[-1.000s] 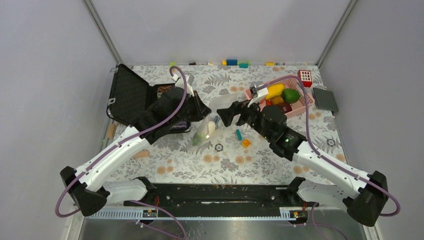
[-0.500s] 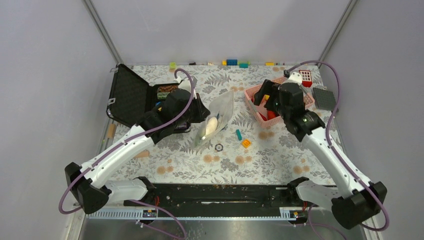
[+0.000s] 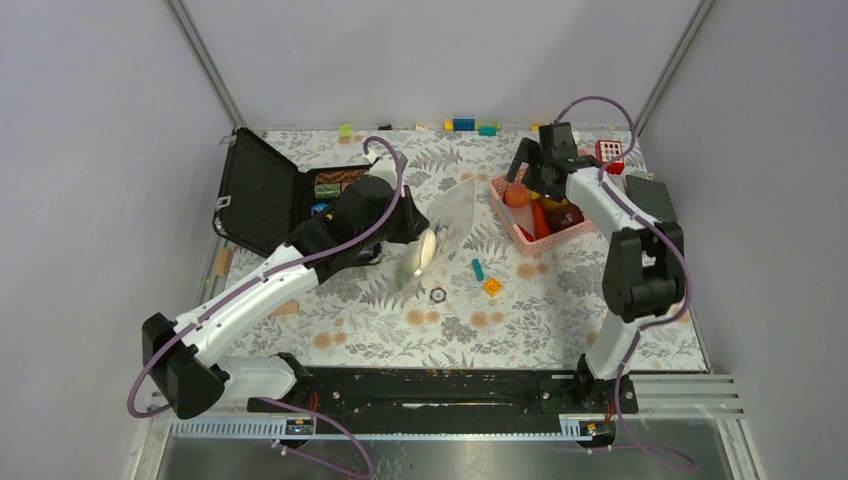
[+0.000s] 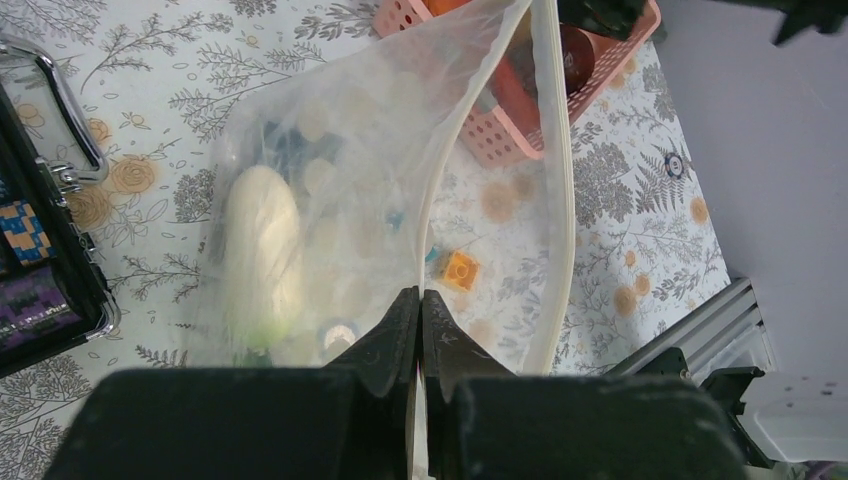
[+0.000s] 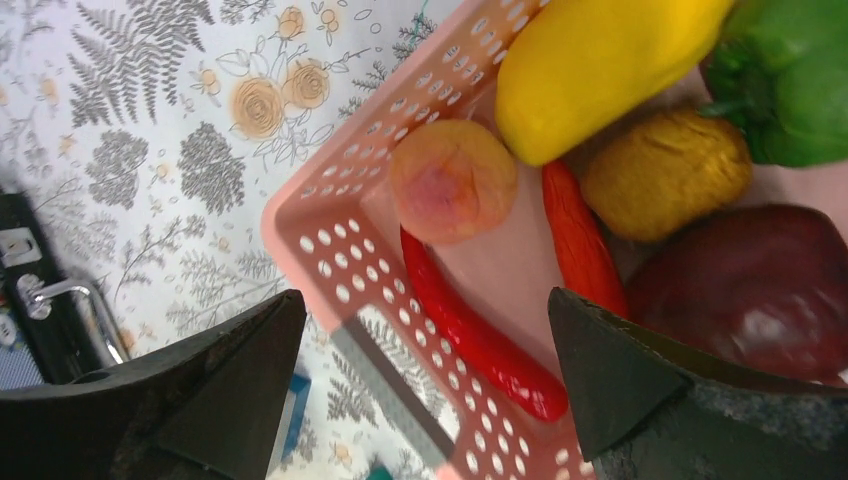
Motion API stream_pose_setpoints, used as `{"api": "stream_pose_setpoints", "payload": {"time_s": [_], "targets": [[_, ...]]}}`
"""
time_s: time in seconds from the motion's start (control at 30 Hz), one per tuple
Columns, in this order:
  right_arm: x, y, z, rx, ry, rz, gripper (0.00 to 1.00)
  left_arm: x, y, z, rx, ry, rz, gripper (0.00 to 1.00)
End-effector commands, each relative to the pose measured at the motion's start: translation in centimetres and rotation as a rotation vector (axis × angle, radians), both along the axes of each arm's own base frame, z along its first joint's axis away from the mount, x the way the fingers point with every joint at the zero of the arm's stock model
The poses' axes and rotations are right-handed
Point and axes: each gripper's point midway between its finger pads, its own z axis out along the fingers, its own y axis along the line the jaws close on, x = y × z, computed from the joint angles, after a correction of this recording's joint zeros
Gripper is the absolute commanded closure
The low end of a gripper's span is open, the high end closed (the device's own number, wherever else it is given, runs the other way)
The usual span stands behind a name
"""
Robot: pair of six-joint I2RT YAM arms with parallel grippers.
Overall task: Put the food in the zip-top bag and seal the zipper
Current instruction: Place the fake vegetable in the zipper food storage bag, then pick up the fake fruit from the bin.
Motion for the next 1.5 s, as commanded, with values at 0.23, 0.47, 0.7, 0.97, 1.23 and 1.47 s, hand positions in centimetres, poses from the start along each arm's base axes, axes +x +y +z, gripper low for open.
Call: {"api": "stream_pose_setpoints", "payload": {"time_s": [0.23,0.47,0.7,0.97,1.23,1.47], "targets": [[4.9,0.4,-4.6,0.028,0.031,-0.097,0.03,0.2,-1.3,0.9,-0.039,-0.034,-0.056,1.0],[6.3,0.4,-7.1,0.035,0.019,-0.115,0.05,0.3,-1.4,0.5,-0.035,-0.024,-0.058,1.0],[6.9,0.1,-8.9,0.053,0.042,-0.151,0.05,0.4,-1.4,0.4,-0.032,-0.02,-0.055,1.0],[6.9,-0.2,-9.9,0.122,0.073,-0.175,0.09,0.4,-1.9,0.0,-0.034,0.0,-0.063,1.0],[7.4,0.5,-10.0,0.15,0.077,-0.13,0.3,-0.1,-2.2,-0.3,-0.051,0.015,-0.092,1.0],[6.6,0.1,-7.8,0.148,0.022,-0.128,0.51,-0.3,-2.1,-0.1,-0.06,0.019,-0.087,1.0]]}}
